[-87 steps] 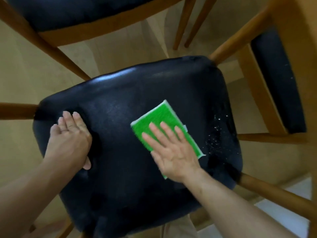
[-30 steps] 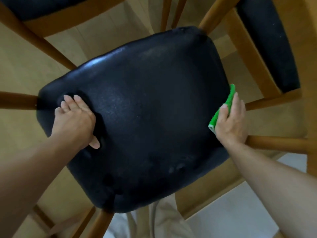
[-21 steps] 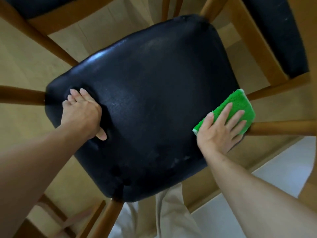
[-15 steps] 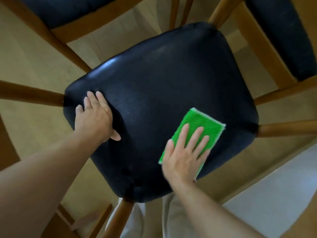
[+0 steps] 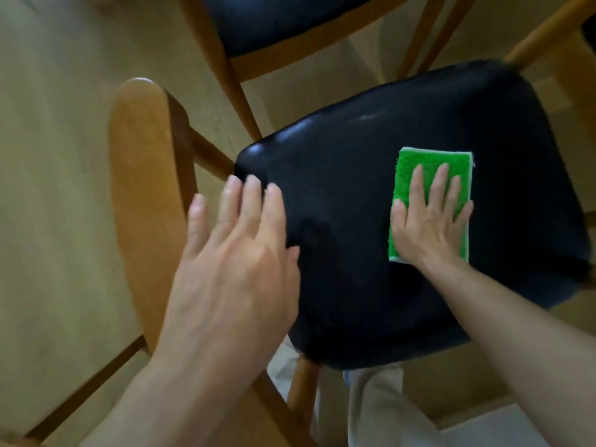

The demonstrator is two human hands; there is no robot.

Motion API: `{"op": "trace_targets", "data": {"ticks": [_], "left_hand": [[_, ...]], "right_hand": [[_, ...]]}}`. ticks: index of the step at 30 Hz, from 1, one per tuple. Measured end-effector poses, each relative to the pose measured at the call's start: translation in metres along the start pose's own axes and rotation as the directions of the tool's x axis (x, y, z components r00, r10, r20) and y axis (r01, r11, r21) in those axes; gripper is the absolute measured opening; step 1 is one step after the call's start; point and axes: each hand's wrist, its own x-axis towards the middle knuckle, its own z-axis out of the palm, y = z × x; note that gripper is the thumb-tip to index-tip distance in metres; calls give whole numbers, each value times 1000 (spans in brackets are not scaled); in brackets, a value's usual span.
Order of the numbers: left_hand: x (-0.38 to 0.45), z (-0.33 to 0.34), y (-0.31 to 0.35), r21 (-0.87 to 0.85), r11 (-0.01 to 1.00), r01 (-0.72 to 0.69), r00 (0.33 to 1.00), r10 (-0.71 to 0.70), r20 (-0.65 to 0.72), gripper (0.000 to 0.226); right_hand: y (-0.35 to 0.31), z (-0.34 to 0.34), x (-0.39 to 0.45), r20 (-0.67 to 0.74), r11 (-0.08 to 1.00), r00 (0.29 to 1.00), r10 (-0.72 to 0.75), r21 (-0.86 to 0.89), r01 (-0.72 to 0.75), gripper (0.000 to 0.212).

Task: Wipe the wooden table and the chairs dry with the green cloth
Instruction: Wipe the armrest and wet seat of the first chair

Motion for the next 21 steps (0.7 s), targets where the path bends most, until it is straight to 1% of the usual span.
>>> {"op": "trace_targets", "data": {"ticks": [1, 2, 4, 5, 7, 9, 10, 12, 13, 14, 15, 17, 18, 19, 21], "left_hand": [[-2, -2, -9, 7, 999, 45, 998, -45, -50, 58], [-3, -2, -17, -2, 996, 94, 993, -94, -71, 60], [-3, 0, -28, -49, 981, 189, 979, -192, -64, 70], [-3, 2, -32, -69, 974, 218, 973, -222, -62, 75], [-4, 6, -36, -113, 962, 249, 963, -258, -74, 81], [-5, 9, -36, -154, 952, 266, 954, -283, -101, 78], [-5, 10, -36, -166, 948, 271, 950, -291, -114, 77], [-5, 11, -35, -184, 945, 272, 946, -297, -128, 77], [-5, 11, -36, -191, 944, 270, 946, -297, -132, 77], [-5, 11, -36, -198, 942, 271, 944, -300, -135, 77], [-5, 11, -37, -205, 939, 275, 942, -307, -139, 76], [-4, 11, -37, -207, 938, 279, 939, -311, -146, 76], [-3, 11, -37, -200, 939, 278, 939, -310, -147, 77], [-3, 12, -37, -194, 941, 278, 940, -308, -146, 78], [-1, 11, -37, -187, 942, 279, 941, -307, -140, 79]], "right_hand": [[-7, 1, -1, -13, 1000, 1000, 20, 0, -20, 66], [-15, 3, -5, -20, 1000, 999, 32, 0, -32, 66], [-31, 8, -21, -12, 1000, 1000, 0, -6, 0, 65], [-40, 12, -32, -17, 999, 999, -51, -19, 51, 64], [-58, 22, -59, -28, 976, 978, -205, -74, 203, 63], [-70, 32, -87, 23, 913, 921, -390, -120, 389, 63], [-69, 33, -94, 57, 866, 876, -479, -133, 482, 62], [-58, 26, -79, 132, 748, 762, -634, -144, 648, 60], [-50, 21, -61, 154, 693, 712, -685, -165, 702, 60], [-44, 14, -39, 154, 669, 695, -703, -190, 719, 61], [-43, 6, -14, 142, 699, 726, -673, -199, 687, 62], [-51, -6, 34, 61, 830, 849, -525, -187, 526, 65], [-60, -8, 50, 32, 875, 890, -455, -171, 454, 65], [-71, -8, 59, 13, 902, 914, -405, -160, 401, 64], [-96, -5, 58, -17, 930, 937, -348, -132, 343, 63]]}}
